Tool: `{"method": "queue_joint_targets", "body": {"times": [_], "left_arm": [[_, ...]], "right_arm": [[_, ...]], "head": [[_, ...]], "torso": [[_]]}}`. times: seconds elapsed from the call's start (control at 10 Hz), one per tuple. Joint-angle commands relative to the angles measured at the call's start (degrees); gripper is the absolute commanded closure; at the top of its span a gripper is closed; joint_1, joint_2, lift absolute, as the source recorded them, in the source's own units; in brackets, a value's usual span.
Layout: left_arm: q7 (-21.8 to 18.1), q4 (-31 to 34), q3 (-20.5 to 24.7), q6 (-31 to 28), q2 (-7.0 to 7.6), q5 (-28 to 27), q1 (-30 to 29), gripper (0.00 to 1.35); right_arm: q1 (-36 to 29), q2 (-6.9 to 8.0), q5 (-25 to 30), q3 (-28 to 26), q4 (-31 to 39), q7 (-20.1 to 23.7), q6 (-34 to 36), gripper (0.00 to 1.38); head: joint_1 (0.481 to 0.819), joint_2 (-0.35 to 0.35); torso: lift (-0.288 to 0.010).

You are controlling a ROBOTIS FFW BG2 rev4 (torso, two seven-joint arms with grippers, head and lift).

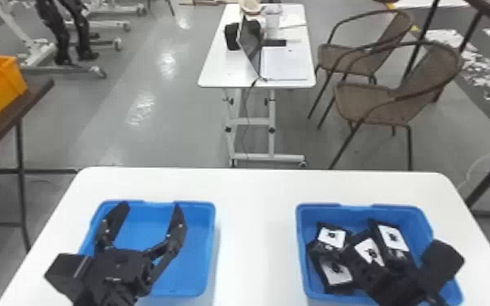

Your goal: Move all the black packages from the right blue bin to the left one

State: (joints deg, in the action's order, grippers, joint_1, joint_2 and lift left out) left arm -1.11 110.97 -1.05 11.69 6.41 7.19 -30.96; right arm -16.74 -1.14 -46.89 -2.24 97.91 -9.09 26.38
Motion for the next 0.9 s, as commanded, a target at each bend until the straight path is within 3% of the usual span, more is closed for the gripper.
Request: {"method": "queue_joint_targets", "body": {"times": [0.0, 0.2, 0.5, 0.7, 0.8], "left_arm": [[-0.1, -0.1, 0.0, 0.2, 0.01, 0.1, 0.2, 0.13], [-0.1, -0.1, 0.0, 0.3, -0.08, 0.1, 0.3, 0.13], [-0.2, -0.3, 0.2, 0.6, 0.01, 0.3, 0.4, 0.13], [-0.3, -0.4, 0.2, 0.6, 0.01, 0.4, 0.4, 0.13], [-0.4, -0.4, 0.2, 0.6, 0.01, 0.5, 0.3, 0.13]], "right_arm": [[-0.7, 0.0, -0.6, 0.1, 1.0, 0.3, -0.2, 1.06], [-1.0, 0.0, -0.7, 0.6, 1.2, 0.9, -1.9, 1.06], [-0.6, 0.0, -5.1, 1.8, -2.4, 2.4, -6.4, 1.08], [-2.0, -0.44, -3.6, 2.4, 4.7, 2.8, -7.2, 1.13], [-2.6, -1.32, -5.9, 2.5, 6.8, 3.3, -7.1, 1.13]], "head": [[0.695, 0.059], [0.695, 0.065], [0.695, 0.07], [0.695, 0.075], [0.695, 0.076]], "torso": [[-0.041], [-0.041], [-0.041], [-0.041], [-0.041]]}}
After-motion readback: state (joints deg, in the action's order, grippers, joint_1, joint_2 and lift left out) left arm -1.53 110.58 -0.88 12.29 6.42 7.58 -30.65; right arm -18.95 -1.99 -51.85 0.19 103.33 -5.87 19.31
